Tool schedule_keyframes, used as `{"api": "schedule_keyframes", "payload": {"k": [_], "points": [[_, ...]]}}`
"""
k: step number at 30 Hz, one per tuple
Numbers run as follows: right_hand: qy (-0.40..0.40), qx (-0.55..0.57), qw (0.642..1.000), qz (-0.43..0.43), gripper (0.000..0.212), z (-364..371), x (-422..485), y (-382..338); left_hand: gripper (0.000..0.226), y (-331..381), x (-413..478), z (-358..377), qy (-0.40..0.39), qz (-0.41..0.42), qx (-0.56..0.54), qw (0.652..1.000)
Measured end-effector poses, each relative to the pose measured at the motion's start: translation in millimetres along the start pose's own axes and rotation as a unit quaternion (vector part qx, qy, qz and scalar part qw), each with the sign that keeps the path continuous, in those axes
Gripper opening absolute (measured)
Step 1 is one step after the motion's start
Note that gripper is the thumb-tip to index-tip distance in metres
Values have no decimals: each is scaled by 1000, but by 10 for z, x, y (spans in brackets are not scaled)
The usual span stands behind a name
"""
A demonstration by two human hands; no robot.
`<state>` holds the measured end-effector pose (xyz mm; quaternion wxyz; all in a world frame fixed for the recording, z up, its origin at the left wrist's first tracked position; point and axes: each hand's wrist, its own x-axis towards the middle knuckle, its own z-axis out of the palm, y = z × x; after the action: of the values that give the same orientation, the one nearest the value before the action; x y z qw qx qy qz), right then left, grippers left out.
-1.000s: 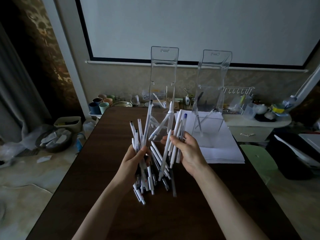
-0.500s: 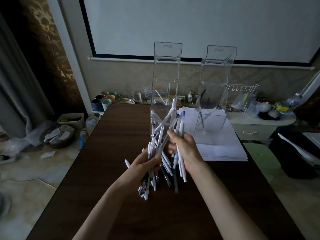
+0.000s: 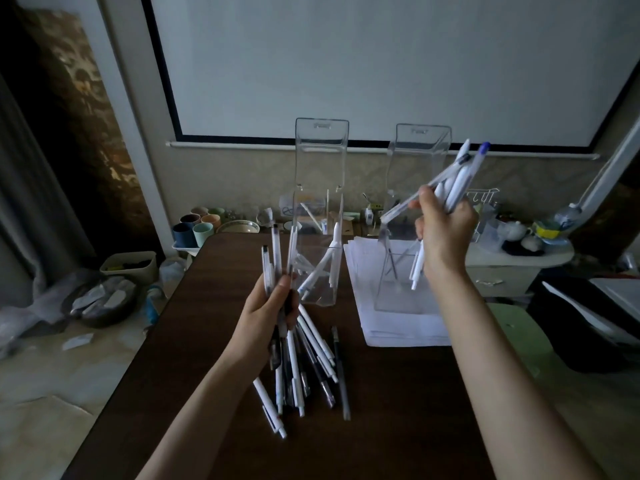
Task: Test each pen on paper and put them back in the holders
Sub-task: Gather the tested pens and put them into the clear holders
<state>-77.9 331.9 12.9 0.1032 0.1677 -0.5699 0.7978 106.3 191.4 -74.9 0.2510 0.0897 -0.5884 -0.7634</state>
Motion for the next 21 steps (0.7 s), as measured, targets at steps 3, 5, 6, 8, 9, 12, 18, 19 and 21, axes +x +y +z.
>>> {"api": "schedule_keyframes", "payload": {"k": [3, 5, 6, 8, 9, 12, 18, 19, 21], "points": [[22, -51, 998, 31, 21, -171, 280, 139, 15, -19, 62, 131, 4, -8, -7, 1000], [-19, -98, 992, 76, 17, -241, 315, 235, 14, -46, 83, 202, 10, -24, -22, 999], [-41, -102, 990, 93, 15, -265, 284, 257, 15, -59, 89, 223, 10, -33, -34, 999], [-83, -75, 987, 119, 14, -286, 166, 254, 19, -85, 93, 232, 3, -48, -46, 998], [-111, -51, 983, 137, 14, -281, 84, 237, 22, -94, 91, 229, -2, -51, -41, 998], [-241, 3, 952, 187, 12, -193, -227, 197, 28, -87, 77, 232, -16, -46, -18, 999], [-385, -61, 898, 204, 22, 194, -671, 173, 32, 29, 8, 246, -86, -56, 36, 994], [-384, -77, 898, 200, 22, 234, -680, 169, 34, 53, -8, 220, -100, -63, 36, 992], [-375, -81, 901, 202, 23, 272, -675, 178, 37, 88, -32, 159, -115, -73, 20, 990]]}}
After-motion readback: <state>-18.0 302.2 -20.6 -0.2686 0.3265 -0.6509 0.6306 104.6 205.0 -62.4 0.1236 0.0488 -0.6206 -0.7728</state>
